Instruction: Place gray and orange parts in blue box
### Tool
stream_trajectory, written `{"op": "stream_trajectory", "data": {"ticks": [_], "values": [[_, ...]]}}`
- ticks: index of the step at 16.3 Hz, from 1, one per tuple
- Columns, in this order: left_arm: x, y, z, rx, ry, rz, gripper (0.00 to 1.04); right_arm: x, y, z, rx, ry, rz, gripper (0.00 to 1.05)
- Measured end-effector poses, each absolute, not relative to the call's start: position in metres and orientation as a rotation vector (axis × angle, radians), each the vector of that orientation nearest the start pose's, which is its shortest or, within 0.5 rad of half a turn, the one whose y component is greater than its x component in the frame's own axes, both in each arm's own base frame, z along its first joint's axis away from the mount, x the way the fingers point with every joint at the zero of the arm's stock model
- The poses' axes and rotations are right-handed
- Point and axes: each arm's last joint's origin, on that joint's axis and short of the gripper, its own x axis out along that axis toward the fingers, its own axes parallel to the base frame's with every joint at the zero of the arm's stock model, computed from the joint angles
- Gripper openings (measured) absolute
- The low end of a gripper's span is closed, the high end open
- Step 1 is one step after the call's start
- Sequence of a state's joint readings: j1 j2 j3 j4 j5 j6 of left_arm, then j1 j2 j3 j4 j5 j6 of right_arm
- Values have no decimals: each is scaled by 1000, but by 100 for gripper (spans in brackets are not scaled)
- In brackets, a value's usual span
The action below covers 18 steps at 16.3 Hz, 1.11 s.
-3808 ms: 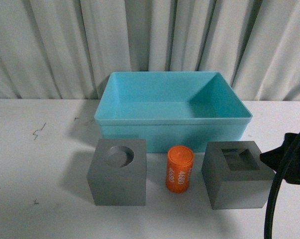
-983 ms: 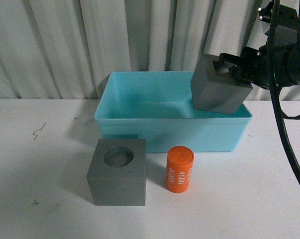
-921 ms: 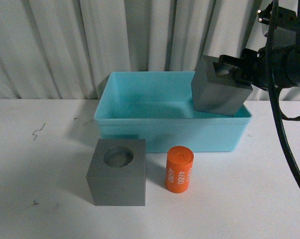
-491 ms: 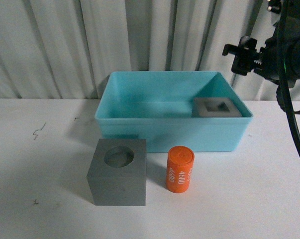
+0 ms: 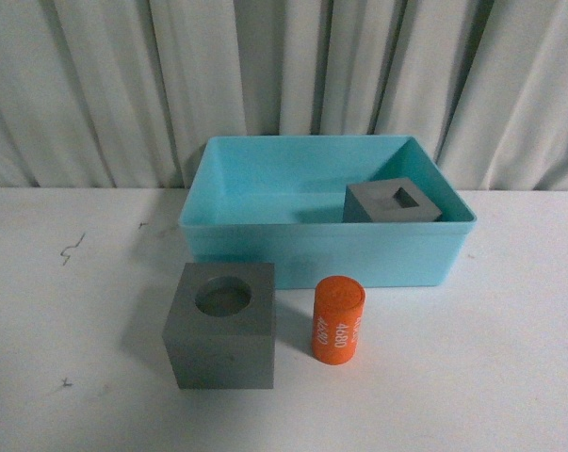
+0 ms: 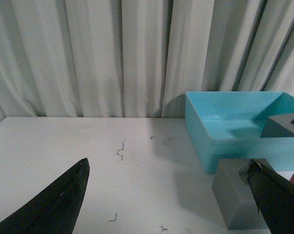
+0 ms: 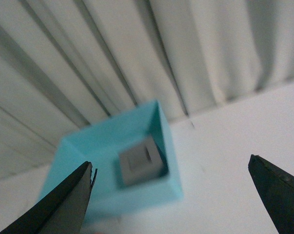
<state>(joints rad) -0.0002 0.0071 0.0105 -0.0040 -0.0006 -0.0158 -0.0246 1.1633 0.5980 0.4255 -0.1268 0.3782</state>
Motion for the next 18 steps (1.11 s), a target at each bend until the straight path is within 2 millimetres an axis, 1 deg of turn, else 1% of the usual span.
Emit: {"op": "stream_trajectory", "data": {"ticks": [1,2,3,4,5,6,7,8,9,10,12,13,14,15,18], "values": [[97,0,166,-16,1,0,98,212,-12,227,401,247,21,98],[97,0,166,-16,1,0,98,168,-20,192,435,384,-50,98],[97,0,166,-16,1,0,98,136,-20,167,450,463,-118,98],[97,0,166,-16,1,0,98,121,-17,160,454,473,-118,98],[97,0,166,-16,0,-2,98,120,-16,170,333,193,-41,88],[97,0,166,-16,1,2,98,115,-12,169,187,20,4,76],[97,0,166,-16,1,1,98,115,-10,170,107,-6,7,65],[97,0,166,-15,0,2,98,113,-5,169,65,-3,-16,52],[97,0,166,-15,1,-1,98,111,2,171,37,-21,28,39],[97,0,166,-15,0,0,98,111,1,170,25,-11,10,28],[97,0,166,-15,0,0,98,108,0,170,18,-14,1,2],[97,0,166,-15,0,0,98,107,0,169,10,-5,0,2],[97,0,166,-15,1,1,98,100,0,164,8,40,0,2],[97,0,166,-15,1,0,98,97,0,169,7,-23,0,2],[97,0,166,-15,1,0,98,97,0,167,6,-5,0,2]]}}
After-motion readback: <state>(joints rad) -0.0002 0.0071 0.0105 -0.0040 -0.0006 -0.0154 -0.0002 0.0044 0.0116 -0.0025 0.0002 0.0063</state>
